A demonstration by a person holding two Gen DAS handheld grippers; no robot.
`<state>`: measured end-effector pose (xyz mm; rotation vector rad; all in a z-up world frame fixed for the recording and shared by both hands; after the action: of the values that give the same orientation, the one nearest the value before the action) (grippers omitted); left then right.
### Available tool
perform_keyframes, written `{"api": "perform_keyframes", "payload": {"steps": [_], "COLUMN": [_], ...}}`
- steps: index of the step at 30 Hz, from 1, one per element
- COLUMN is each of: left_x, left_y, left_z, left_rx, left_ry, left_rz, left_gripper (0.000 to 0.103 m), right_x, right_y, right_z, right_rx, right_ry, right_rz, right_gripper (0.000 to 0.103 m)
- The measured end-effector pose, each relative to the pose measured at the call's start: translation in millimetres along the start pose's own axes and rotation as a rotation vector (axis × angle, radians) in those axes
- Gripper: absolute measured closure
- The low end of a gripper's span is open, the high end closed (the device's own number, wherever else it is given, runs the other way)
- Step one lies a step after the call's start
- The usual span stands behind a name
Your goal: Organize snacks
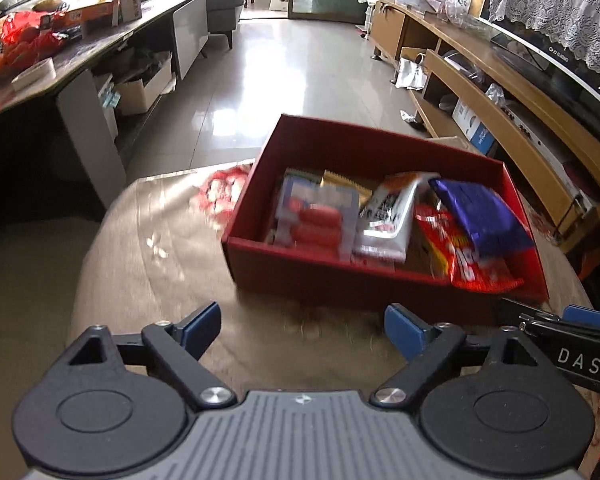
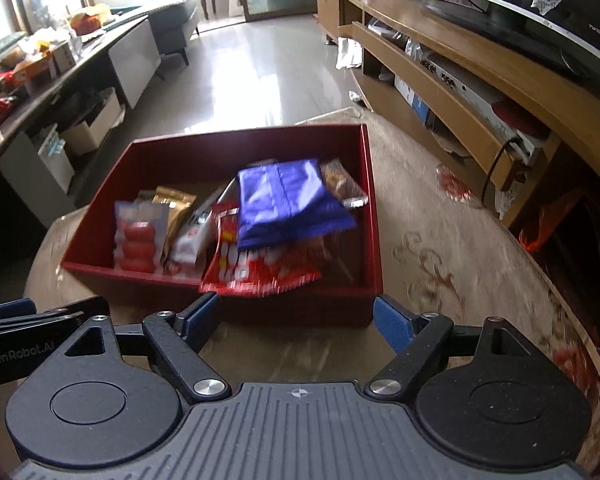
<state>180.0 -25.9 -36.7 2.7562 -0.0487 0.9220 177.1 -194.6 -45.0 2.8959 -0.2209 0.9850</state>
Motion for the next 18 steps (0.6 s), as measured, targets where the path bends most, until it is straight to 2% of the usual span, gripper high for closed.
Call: {"api": "perform_keyframes", "payload": {"steps": [9, 18], "left_x": [-27, -47], "left_y": [2, 7], "left_z": [-17, -32], "left_rx": [0.005, 0.04], "left_ry": [0.016, 0.042], "left_rz": [0.015, 0.062], "left_gripper": [0.002, 0.0], "right_x": [-27, -50], "right_y": [3, 8], "right_z": [-24, -36], "right_rx": [0.003, -0.007], "right_ry": [0.011, -0.002], "right_rz": [-0.002, 0.001], "right_gripper": [0.015, 0.015]}}
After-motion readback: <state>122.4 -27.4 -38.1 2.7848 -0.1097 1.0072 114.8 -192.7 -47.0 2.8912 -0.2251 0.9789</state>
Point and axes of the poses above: each gripper's, at about its wrist camera, not at the fingertips, and z roughly the way its jaws point, y to its right, x to its top, the point moved 6 cm from there along z, roughly the way its jaws point, and after that the axes turned 9 degrees about -x, right-handed, at the moved point
